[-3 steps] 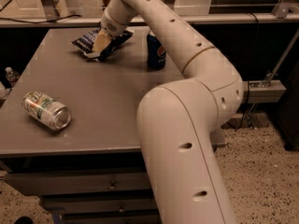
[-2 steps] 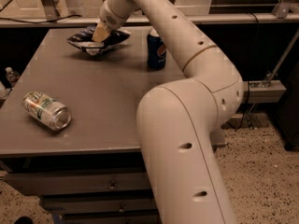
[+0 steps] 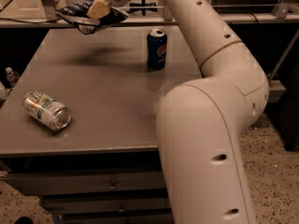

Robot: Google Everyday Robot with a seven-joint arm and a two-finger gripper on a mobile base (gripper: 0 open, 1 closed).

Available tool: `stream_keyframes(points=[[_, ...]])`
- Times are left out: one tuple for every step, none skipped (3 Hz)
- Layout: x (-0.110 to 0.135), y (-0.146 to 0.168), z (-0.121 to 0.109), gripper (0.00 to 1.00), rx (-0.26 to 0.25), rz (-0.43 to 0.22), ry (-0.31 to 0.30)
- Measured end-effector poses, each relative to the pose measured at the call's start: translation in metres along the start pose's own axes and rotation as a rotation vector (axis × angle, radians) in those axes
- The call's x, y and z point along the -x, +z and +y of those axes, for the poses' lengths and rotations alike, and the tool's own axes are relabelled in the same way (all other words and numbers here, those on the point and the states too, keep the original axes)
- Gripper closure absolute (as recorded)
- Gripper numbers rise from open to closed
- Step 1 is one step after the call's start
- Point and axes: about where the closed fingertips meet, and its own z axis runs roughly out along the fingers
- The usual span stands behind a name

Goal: Pick blue chip bag

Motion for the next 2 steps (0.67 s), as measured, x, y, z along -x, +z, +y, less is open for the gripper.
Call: stream_keyframes(points=[[0.037, -0.041, 0.019, 1.0, 0.006, -0.137, 0.018], [0.04, -0.039, 0.031, 1.0, 0.027, -0.155, 0.025]])
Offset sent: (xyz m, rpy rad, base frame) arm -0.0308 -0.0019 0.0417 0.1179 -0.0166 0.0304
